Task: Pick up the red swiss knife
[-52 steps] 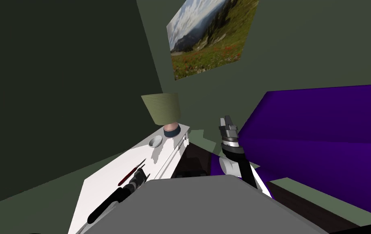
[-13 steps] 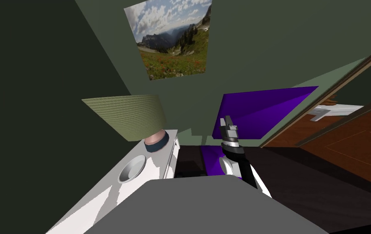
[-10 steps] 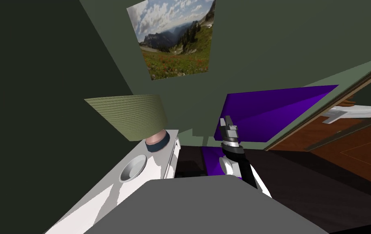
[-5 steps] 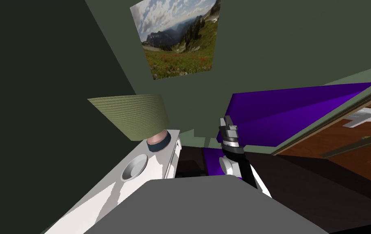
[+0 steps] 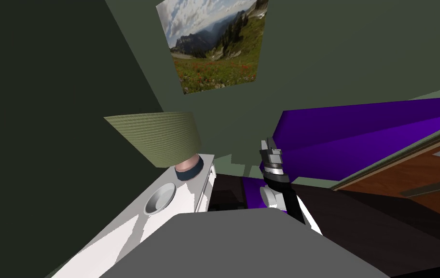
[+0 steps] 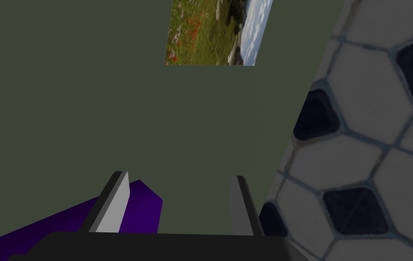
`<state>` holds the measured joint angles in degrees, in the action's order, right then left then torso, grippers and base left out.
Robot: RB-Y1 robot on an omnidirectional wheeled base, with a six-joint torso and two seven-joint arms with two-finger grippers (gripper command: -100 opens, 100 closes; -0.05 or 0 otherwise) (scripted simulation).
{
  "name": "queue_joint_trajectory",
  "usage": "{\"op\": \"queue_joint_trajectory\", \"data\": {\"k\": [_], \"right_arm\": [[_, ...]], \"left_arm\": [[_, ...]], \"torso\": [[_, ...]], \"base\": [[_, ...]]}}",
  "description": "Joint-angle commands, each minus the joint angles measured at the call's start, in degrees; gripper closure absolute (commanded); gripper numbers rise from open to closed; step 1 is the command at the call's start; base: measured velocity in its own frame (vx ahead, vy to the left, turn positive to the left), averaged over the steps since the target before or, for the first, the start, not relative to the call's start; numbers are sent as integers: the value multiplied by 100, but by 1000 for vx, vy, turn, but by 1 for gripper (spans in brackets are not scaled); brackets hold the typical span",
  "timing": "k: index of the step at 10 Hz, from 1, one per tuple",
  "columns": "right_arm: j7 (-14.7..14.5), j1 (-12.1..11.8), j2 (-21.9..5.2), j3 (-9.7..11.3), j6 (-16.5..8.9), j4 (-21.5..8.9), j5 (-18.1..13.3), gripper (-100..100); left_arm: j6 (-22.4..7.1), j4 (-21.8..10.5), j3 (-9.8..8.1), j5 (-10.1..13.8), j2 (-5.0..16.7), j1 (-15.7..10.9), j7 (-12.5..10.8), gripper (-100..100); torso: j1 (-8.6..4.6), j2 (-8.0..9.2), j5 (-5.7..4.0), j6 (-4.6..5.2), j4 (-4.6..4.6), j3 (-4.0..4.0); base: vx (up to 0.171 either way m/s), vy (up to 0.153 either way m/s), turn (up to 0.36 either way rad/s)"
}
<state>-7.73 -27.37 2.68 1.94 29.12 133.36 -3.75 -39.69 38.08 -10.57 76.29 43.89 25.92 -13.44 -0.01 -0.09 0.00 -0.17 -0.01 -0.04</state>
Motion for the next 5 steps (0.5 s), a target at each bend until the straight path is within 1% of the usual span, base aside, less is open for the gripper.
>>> {"op": "queue_joint_trajectory", "data": {"k": [1,2,3,5], "right_arm": [[0,0,0,0,0,0,0,0],[0,0,0,0,0,0,0,0],[0,1,0,0,0,0,0,0],[0,1,0,0,0,0,0,0]], "left_arm": [[-61,-132,-99,-22,-51,-76,286,-100],[-44,-87,-72,-14,-35,-46,165,-100],[-52,-94,-78,-14,-37,-49,202,100],[-53,-93,-77,-15,-34,-48,201,100]], "torso": [[0,0,0,0,0,0],[1,-1,-1,2,0,-1],[3,5,-1,3,1,2],[6,12,4,2,3,7]], "base": [[40,-12,86],[15,-4,9],[0,0,0],[0,0,0]]}}
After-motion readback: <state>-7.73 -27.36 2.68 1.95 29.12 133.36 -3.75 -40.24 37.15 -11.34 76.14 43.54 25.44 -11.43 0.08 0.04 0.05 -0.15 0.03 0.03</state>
